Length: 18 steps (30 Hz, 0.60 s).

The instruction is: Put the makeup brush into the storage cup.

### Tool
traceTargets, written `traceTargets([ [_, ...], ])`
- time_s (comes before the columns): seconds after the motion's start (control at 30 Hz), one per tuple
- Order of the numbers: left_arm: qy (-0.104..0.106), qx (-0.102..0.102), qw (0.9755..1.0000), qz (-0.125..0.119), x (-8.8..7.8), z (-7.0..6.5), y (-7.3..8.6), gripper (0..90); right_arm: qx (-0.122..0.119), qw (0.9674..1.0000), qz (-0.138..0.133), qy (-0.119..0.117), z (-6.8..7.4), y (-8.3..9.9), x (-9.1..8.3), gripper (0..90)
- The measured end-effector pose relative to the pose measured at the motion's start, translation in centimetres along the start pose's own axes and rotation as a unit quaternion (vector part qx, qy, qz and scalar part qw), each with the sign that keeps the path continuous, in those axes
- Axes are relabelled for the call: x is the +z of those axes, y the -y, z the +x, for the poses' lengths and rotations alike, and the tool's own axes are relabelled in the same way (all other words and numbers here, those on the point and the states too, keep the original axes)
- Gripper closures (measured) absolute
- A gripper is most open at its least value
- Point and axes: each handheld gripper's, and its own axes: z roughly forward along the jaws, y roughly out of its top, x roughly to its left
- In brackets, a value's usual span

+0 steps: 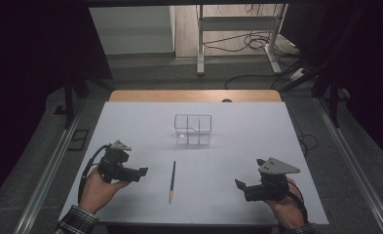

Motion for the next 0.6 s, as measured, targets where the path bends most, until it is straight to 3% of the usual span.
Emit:
traceTargets([
  [0.6,0.003,0.013,0.9984,0.055,1.3,-0.5,-2.7,15.3,0.004,1.0,0.004,0.0,0.0,0.0,0.1,0.0],
])
